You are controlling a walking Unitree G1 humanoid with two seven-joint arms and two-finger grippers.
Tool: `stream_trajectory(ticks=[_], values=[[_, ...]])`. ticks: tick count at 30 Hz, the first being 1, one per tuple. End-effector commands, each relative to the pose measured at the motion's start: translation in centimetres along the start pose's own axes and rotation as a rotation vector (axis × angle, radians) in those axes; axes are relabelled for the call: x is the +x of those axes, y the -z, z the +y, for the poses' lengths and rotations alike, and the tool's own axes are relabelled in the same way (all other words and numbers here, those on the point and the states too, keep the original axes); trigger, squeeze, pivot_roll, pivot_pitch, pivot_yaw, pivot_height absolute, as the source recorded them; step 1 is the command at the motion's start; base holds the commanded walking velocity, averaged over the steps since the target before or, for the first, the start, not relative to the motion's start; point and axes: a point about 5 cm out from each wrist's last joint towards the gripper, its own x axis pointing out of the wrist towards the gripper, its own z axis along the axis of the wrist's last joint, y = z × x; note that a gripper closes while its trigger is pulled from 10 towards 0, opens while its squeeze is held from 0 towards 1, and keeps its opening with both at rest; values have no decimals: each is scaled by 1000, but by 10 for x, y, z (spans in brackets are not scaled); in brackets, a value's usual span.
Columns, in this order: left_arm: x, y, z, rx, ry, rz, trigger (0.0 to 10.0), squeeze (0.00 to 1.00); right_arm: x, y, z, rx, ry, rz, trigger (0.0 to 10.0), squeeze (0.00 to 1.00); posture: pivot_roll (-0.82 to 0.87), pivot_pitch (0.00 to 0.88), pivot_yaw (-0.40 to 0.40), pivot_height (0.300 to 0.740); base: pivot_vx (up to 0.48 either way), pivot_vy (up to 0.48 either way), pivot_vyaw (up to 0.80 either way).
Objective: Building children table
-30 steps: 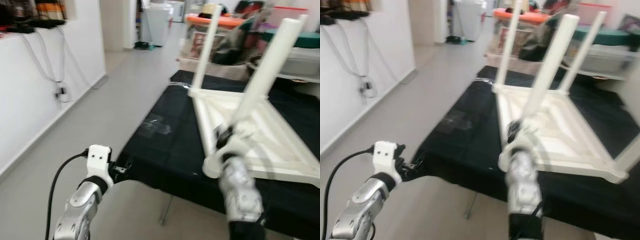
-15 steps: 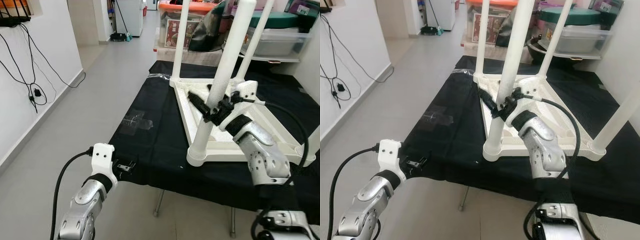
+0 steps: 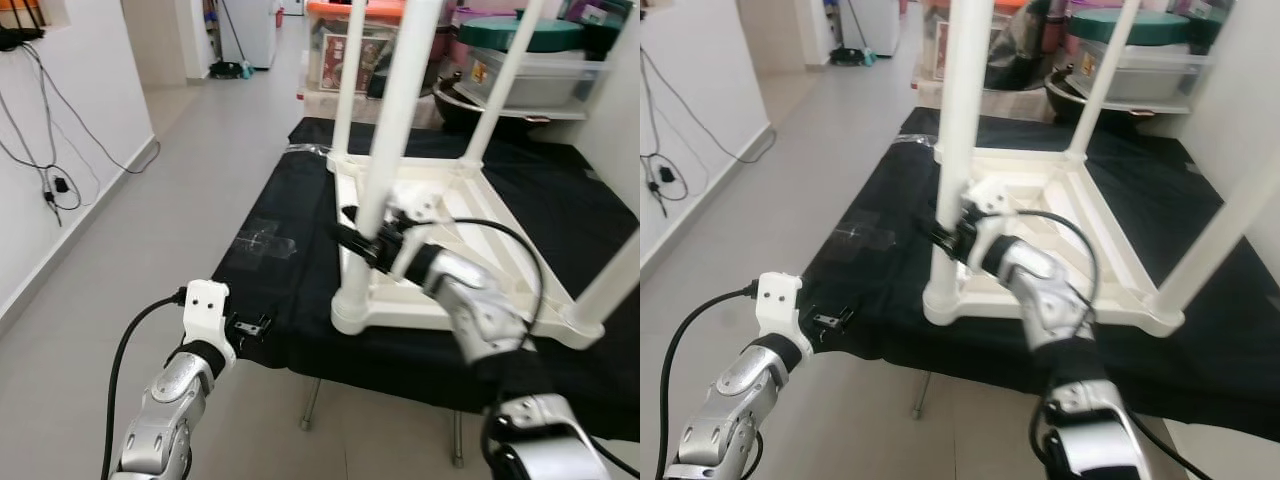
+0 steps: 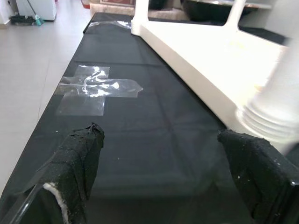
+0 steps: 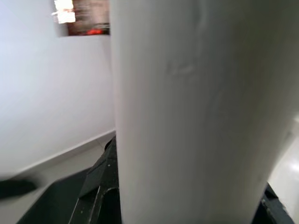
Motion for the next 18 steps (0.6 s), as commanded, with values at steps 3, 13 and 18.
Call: stream_trajectory(ticks=[3,13,18], values=[[0,5,-2,1,-2,11,10000,0,-18,33,-34,70,416,129,0,0,88,0,-77,740,0,0,0],[-3,9,0,-3,1,29,10000,0,-61,55,-2,132,716,127,10000,0,70,0,-60,740,0,0,0],[2,8,-2,-3,16,28,10000,0,-49,28,0,110,563,19,10000,1000,56,0,-50,740,0,0,0]])
